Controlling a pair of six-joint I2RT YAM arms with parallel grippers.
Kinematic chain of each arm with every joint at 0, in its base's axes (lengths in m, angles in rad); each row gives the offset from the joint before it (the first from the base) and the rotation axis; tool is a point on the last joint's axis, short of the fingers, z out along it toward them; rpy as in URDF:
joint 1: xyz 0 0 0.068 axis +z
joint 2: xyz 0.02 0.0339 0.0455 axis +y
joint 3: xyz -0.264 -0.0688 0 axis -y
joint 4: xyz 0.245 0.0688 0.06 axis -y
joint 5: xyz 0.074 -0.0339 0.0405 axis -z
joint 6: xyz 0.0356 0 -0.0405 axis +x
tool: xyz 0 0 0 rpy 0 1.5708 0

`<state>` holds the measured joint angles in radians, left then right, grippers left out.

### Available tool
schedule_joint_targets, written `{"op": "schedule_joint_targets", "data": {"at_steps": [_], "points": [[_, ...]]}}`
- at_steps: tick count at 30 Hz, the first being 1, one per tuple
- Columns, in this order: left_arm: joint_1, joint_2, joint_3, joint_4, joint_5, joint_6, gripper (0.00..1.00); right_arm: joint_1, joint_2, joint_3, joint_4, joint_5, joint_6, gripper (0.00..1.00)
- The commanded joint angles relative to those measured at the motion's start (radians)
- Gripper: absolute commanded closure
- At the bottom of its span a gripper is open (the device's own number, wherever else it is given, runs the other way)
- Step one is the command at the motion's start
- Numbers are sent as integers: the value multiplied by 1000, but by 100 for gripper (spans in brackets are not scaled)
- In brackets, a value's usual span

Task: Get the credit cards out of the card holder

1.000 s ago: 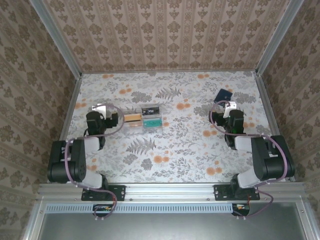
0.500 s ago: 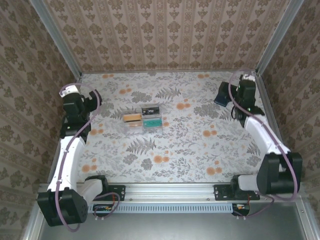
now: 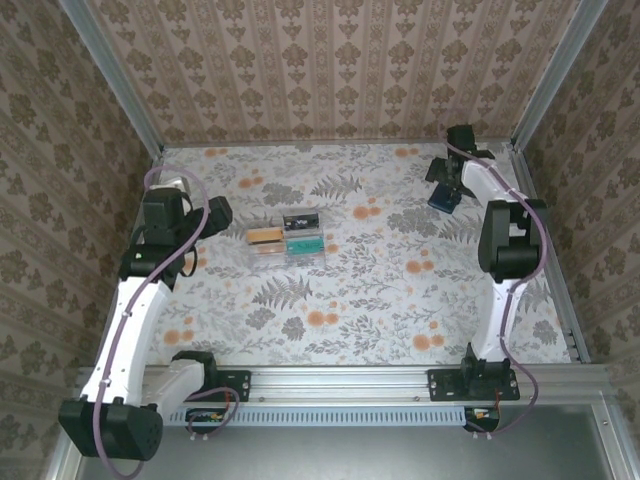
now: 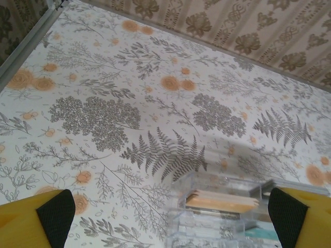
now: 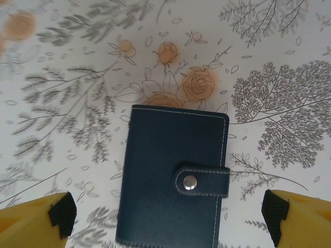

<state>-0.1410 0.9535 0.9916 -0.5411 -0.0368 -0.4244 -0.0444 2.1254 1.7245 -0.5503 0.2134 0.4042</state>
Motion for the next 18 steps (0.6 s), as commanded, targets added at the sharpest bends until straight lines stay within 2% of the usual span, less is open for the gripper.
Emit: {"op": "schedule_joint_targets", "data": {"at_steps": [1, 3, 9, 14, 18], "points": [[-18, -50, 29, -57, -1, -9, 0, -12, 83, 118, -153, 1, 33, 5], [-19, -70, 27, -61, -2, -14, 0, -15, 140, 184, -198, -6, 48, 5], [-22, -95, 43, -92, -19, -22, 0, -32, 232, 267, -270, -47, 79, 19], [-22, -109, 37, -72, -28, -25, 0, -30, 218, 235, -272, -92, 55, 32], [-22, -97, 32, -43, -19, -21, 0, -13, 139, 116, -222, -103, 42, 36]]}}
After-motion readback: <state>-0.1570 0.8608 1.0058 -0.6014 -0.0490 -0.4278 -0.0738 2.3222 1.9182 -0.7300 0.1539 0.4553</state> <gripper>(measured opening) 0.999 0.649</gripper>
